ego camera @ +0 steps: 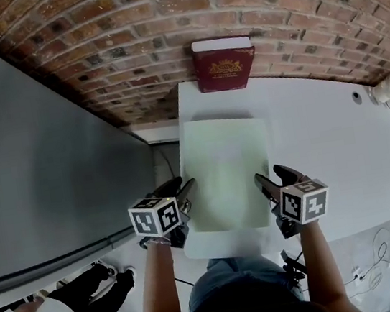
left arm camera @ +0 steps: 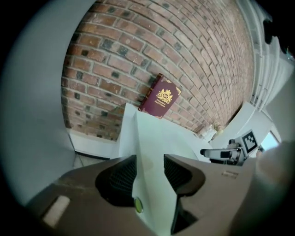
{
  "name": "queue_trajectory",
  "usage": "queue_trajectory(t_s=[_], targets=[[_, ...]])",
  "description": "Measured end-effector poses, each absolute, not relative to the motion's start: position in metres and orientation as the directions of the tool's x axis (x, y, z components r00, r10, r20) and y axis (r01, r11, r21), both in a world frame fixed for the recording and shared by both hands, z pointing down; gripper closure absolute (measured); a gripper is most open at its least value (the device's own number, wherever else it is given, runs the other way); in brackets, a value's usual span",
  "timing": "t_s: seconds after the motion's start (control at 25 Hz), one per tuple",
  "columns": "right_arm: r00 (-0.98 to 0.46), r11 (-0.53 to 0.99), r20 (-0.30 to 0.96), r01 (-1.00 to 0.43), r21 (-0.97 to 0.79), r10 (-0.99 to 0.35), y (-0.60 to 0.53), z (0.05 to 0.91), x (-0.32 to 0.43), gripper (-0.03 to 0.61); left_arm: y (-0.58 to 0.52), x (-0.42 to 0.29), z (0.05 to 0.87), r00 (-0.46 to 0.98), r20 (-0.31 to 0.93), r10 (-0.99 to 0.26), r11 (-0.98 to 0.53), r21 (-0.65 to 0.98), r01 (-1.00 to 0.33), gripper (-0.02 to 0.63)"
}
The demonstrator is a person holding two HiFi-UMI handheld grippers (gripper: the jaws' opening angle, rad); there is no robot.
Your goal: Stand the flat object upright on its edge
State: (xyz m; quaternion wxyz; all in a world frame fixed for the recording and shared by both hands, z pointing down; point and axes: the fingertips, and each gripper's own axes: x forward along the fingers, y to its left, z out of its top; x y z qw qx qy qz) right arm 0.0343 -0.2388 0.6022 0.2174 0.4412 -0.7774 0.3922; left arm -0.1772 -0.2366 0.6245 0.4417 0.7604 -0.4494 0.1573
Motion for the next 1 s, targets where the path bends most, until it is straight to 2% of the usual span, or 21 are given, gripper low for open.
queue_trajectory(t_s=[0.12,0.64,1.0], targets=[[-0.526,0.280,0.708,-0.851,-0.445,-0.472,-0.238,0.616,0.034,0.308,-0.235,-0.175,0.635,0.568,0.655,-0.498,-0.187,0.559,-0.808,0.400],[-0.551,0.224,0.774,-0.834,-0.504,-0.311,-0.236,0.652,0.028,0.287,-0.237,-0.170,0.656,0.711,0.596,-0.373,-0.132,0.725,-0.676,0.365],[-0.564,0.211,0.786,-0.825,-0.524,-0.255,-0.238,0.657,0.026,0.271,-0.239,-0.166,0.663,0.748,0.583,-0.317,-0.123,0.757,-0.642,0.346]])
